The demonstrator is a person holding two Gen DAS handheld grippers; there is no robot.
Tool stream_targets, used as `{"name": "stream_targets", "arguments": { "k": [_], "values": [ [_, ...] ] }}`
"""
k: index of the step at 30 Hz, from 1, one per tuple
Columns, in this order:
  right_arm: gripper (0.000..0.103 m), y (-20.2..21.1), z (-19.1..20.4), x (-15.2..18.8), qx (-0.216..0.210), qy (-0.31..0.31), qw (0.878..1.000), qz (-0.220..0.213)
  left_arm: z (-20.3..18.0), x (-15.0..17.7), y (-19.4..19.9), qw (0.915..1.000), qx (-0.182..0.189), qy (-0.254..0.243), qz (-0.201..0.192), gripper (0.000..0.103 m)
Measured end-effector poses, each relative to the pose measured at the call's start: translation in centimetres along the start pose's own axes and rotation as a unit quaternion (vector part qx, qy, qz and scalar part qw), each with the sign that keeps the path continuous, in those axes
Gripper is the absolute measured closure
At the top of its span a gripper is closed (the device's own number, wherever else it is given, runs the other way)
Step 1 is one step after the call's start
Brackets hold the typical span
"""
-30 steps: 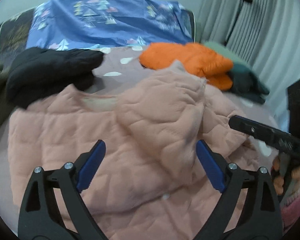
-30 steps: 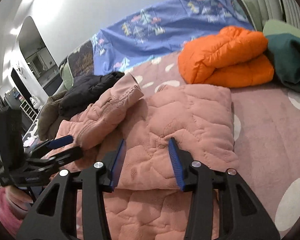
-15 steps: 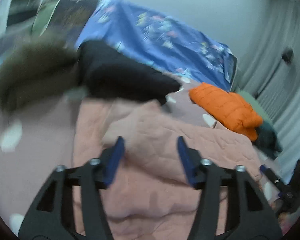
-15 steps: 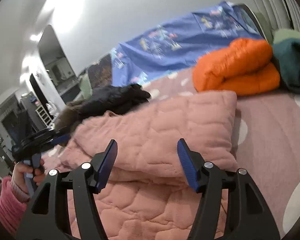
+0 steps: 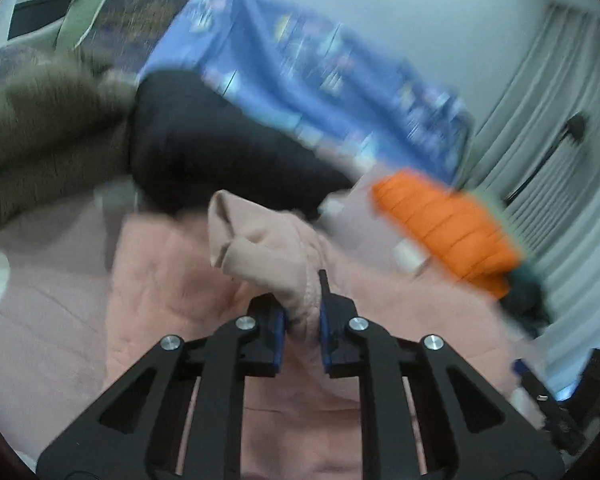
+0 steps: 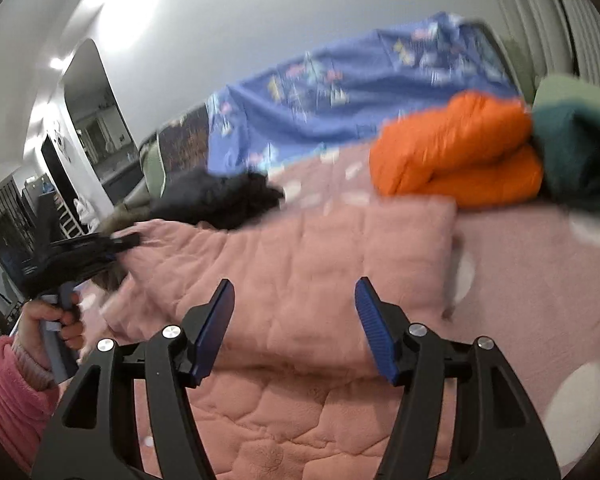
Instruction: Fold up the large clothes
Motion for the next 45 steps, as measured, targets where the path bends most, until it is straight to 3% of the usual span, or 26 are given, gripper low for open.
{"name": "stream_targets", "arguments": {
  "k": [2,5,7,10,12,16,18,20,22,25,26,27,28,29,30,31,33,35,37,39,41,43,45],
  "values": [
    [0.040,1.1,0.2,-1.4,0.018,0.012,1.000,-0.019,-0.5,-1.0,3.6,0.9984,-0.017,-0.037,-0.038,0.089],
    [0.040,0.5,-0.3,-2.0,0.050,0.023,0.998,-0.007,0.9,0.0,5.8,0.9934,-0.075,-0.077,-0.042,0.088],
    [0.040,-1.6,-0.9,-0.9,0.081,0.029,0.996,0.036,2.6,2.1,4.1,0.9928,-0.090,-0.079,-0.004,0.070],
    [0.038,-6.0,-3.2,2.5,0.179,0.052,0.975,0.120,5.0,6.0,0.6,0.9879,-0.113,-0.066,0.083,0.046],
    [0.030,-6.2,-4.1,3.0,0.189,0.034,0.974,0.120,5.4,6.5,1.3,0.9898,-0.112,-0.053,0.070,0.039],
    [0.029,-4.5,-4.4,1.8,0.206,0.015,0.972,0.109,4.4,3.9,5.1,0.9866,-0.147,-0.072,0.008,0.032],
    [0.029,-3.8,-4.2,1.8,0.217,0.029,0.970,0.101,2.9,2.1,6.7,0.9857,-0.140,-0.090,-0.029,0.029],
    [0.029,-2.9,-3.3,2.2,0.217,0.050,0.971,0.084,1.2,1.8,7.0,0.9871,-0.112,-0.108,-0.040,0.028],
    [0.029,-2.5,-1.6,3.1,0.206,0.085,0.971,0.080,-0.1,2.2,5.7,0.9885,-0.089,-0.121,-0.017,0.028],
    [0.029,-3.9,-0.4,5.1,0.235,0.166,0.953,0.100,-1.9,3.9,2.2,0.9844,-0.089,-0.149,0.028,0.027],
    [0.040,-4.1,-0.9,4.9,0.250,0.165,0.950,0.088,-2.4,4.7,0.6,0.9837,-0.081,-0.153,0.051,0.027],
    [0.073,-3.7,-1.9,4.0,0.255,0.138,0.955,0.071,-2.7,5.1,-0.3,0.9834,-0.077,-0.152,0.063,0.026],
    [0.078,-3.1,-3.4,2.9,0.266,0.097,0.958,0.051,-2.9,5.6,-0.7,0.9827,-0.078,-0.152,0.071,0.023],
    [0.074,-2.4,-5.6,1.9,0.232,0.019,0.971,0.055,-3.1,5.9,-0.9,0.9819,-0.081,-0.156,0.071,0.022],
    [0.074,-2.4,-7.7,1.8,0.204,-0.050,0.974,0.083,-3.6,6.4,-0.9,0.9814,-0.075,-0.165,0.065,0.021],
    [0.074,-2.6,-8.6,2.1,0.194,-0.077,0.973,0.101,-3.8,6.7,-1.0,0.9804,-0.070,-0.173,0.063,0.019],
    [0.074,-2.7,-8.6,2.9,0.207,-0.051,0.971,0.107,-4.0,7.3,-1.5,0.9747,-0.084,-0.196,0.068,0.019],
    [0.074,-2.2,-7.7,2.9,0.229,-0.019,0.969,0.091,-3.7,7.4,-1.7,0.9746,-0.085,-0.194,0.070,0.019],
    [0.070,-2.1,-8.1,2.8,0.230,-0.035,0.968,0.094,-3.6,7.3,-1.3,0.9766,-0.080,-0.189,0.064,0.019],
    [0.060,-2.1,-9.1,2.7,0.224,-0.059,0.967,0.105,-3.3,7.1,-1.2,0.9786,-0.075,-0.181,0.061,0.019],
    [0.059,-1.4,-8.6,2.6,0.215,-0.065,0.968,0.109,-3.0,7.0,-1.5,0.9805,-0.069,-0.173,0.063,0.019],
    [0.054,-0.8,-6.1,2.6,0.225,-0.004,0.970,0.089,-2.9,6.9,-1.8,0.9812,-0.067,-0.170,0.064,0.017],
    [0.041,-1.7,-3.0,3.3,0.243,0.096,0.962,0.077,-3.2,6.9,-2.2,0.9813,-0.066,-0.169,0.064,0.015]
  ]
}}
Point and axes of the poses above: each gripper's, at about its wrist camera, not at the fingertips, and y roughly against the way its jaws point, z to its left, x to its underside, the point moved 5 cm from there along -y, roughly the way its jaws point, and after that the axes turned 13 degrees about -y, right-handed, at the moved point
